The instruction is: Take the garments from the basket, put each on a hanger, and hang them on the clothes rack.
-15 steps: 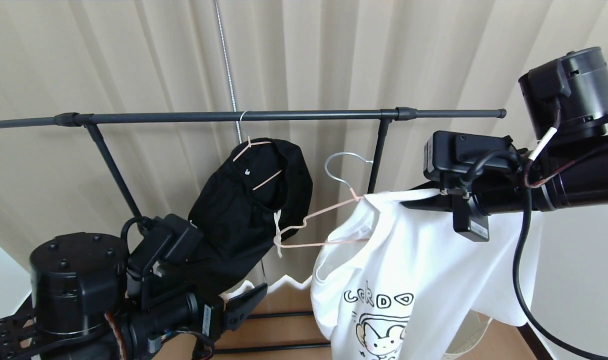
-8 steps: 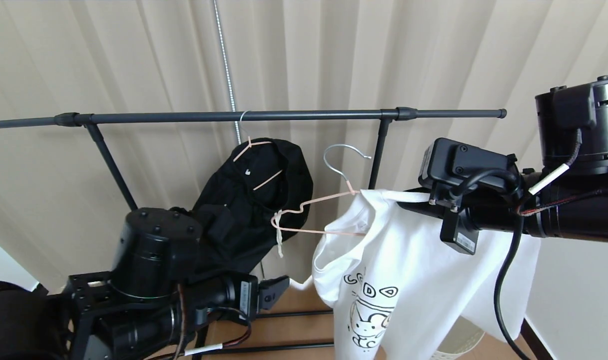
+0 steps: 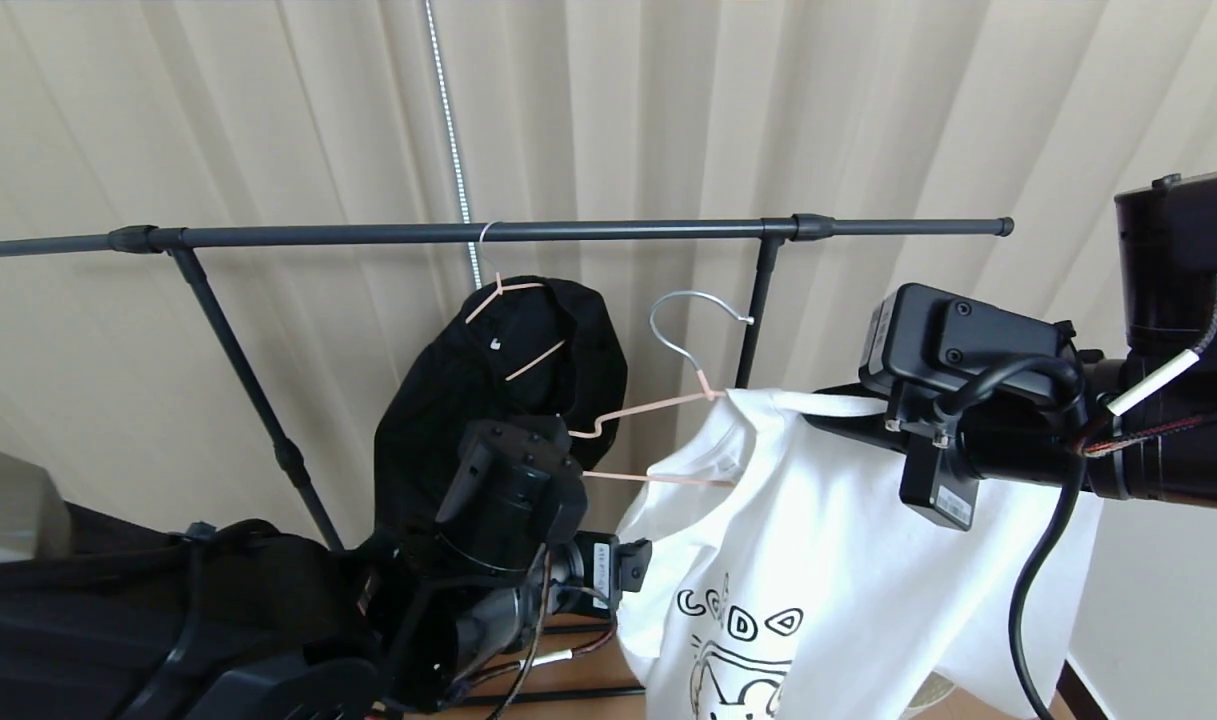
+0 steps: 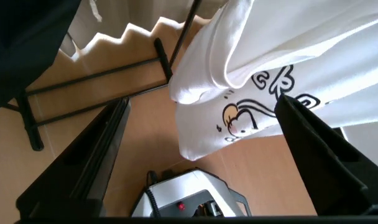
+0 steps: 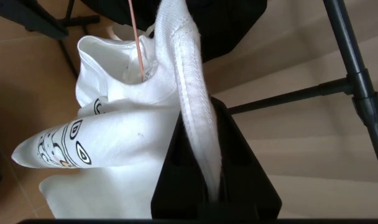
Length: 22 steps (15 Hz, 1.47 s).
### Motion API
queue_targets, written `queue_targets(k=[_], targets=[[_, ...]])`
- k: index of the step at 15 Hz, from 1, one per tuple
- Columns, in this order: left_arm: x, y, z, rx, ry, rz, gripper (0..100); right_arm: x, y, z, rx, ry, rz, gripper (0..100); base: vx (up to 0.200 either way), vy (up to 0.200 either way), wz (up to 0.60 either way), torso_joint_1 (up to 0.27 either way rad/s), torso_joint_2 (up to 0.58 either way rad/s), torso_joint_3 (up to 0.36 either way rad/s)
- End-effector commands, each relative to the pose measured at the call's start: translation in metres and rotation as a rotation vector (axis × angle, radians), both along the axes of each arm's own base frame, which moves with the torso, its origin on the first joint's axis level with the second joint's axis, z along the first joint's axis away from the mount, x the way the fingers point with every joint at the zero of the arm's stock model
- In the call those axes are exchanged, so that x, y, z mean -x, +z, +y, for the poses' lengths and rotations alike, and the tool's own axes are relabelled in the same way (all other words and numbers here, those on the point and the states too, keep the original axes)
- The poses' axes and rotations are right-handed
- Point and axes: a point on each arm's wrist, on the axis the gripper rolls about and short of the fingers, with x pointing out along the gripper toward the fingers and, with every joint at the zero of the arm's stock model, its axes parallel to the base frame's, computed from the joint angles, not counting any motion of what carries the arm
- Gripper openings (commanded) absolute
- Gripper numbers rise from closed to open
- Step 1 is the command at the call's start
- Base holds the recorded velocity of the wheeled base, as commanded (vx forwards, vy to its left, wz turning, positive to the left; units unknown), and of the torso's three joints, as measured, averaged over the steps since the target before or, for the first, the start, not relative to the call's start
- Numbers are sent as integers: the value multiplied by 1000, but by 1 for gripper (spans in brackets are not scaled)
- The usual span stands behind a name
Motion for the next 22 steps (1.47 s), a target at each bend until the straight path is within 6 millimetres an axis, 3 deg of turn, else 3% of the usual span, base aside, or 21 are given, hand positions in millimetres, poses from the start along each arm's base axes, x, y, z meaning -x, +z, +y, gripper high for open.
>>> queue_targets(k=[1, 9, 10, 14, 19, 22], targets=[[-8, -11, -10, -30, 20, 3, 100, 8, 1, -2, -4, 13, -7, 0, 0, 0, 0, 0, 0, 0], [-15, -26, -24, -83, 94, -24, 100, 20, 8, -5, -22, 30, -33, 0, 0, 0, 0, 0, 0, 0], [-15, -27, -24, -86, 96, -22, 0, 21, 9, -6, -25, 29, -35, 0, 0, 0, 0, 0, 0, 0], [-15, -28, -24, -101, 106, -28, 0, 26, 11, -10, -33, 28, -45, 0, 0, 0, 0, 0, 0, 0], [-7, 2, -5, -84, 151, -105, 0, 27, -2, -23, -108, -62, 46, 0, 0, 0, 0, 0, 0, 0], [-7, 13, 6, -82, 177, -138, 0, 34, -9, -36, -224, -30, 91, 0, 0, 0, 0, 0, 0, 0]])
